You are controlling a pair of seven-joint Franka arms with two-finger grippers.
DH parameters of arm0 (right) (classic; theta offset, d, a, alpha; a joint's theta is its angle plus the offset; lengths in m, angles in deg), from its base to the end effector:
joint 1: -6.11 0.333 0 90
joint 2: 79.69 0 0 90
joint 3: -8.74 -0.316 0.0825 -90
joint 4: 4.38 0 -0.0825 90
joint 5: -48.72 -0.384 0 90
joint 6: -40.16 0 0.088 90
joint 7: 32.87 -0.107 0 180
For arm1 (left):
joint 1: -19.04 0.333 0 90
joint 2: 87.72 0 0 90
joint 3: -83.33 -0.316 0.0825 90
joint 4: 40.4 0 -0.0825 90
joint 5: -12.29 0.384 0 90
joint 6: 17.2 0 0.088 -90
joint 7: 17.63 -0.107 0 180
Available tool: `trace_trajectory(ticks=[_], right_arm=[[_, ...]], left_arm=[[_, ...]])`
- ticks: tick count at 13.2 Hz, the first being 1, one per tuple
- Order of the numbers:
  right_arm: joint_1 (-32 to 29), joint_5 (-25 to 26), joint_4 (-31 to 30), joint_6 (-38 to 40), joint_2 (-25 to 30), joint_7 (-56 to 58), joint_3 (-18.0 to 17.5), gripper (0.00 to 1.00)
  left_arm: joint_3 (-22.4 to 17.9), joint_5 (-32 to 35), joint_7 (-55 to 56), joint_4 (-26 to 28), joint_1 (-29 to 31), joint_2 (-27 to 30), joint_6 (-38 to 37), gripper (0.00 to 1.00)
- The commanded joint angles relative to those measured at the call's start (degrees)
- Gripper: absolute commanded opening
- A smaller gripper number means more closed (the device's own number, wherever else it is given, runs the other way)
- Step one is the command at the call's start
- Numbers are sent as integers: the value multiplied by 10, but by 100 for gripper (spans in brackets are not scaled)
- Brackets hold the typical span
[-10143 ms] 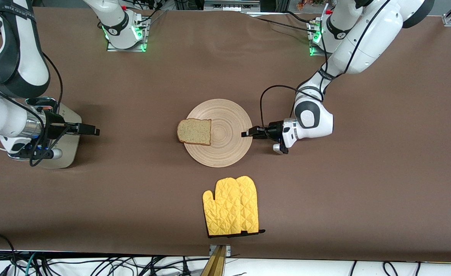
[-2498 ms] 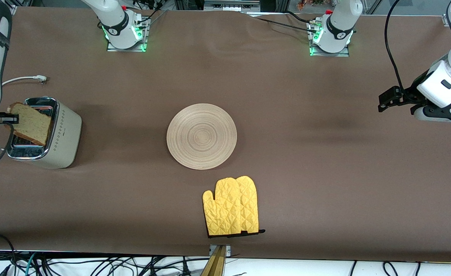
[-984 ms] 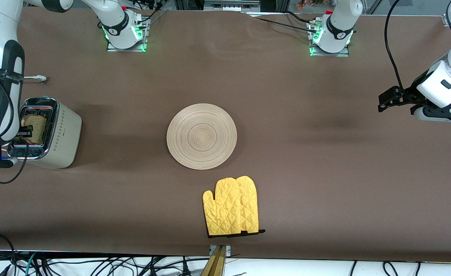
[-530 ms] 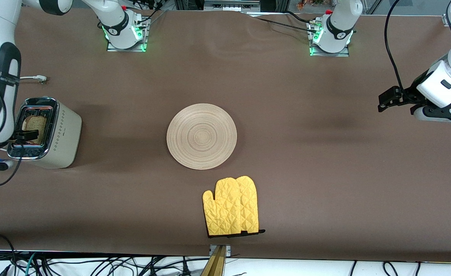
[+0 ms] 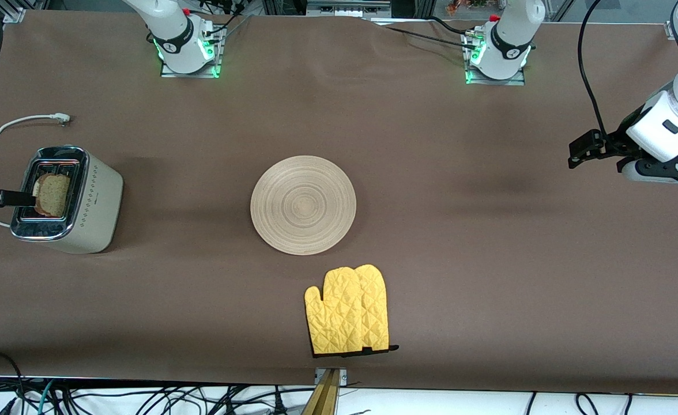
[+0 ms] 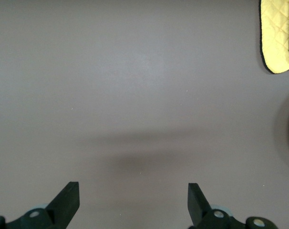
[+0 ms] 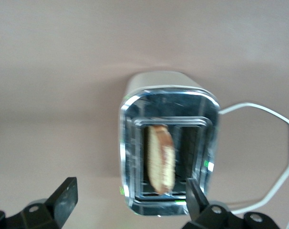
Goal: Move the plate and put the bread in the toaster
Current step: 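Open the right gripper and raise it away from the toaster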
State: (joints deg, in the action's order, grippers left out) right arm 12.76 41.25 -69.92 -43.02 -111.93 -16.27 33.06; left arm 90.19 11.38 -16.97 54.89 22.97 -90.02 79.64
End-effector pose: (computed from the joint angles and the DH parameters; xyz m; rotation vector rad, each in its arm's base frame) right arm 0.6735 -0.1206 0.4823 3.0909 0.0287 -0.3548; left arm 0.5724 -0.0296 0.5685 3.1208 -0.0586 -0.0210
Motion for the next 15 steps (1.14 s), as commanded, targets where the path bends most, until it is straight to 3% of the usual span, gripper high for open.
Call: trace_trajectory(ticks=[1,6,8,10,12,15], right_arm=[[19,-14,9,4,3,7,-14,100],[83,-13,4,1,34,1,-20,100],[74,9,-29,-25,66,0,-64,100],[53,54,-121,-127,138,1,-118,100],[17,103,-182,-167,193,-6,-174,100],[-19,99,-220,-181,239,-7,-202,100]], left_arm=[[2,-3,-1,-10,0,-2,-8,100],[2,-3,-1,-10,0,-2,-8,100],[2,-3,-1,-10,0,-2,-8,100],[2,-3,-1,-10,0,-2,-8,100],[2,-3,-1,-10,0,-2,-8,100],[2,-3,-1,-10,-1,-3,-8,100]])
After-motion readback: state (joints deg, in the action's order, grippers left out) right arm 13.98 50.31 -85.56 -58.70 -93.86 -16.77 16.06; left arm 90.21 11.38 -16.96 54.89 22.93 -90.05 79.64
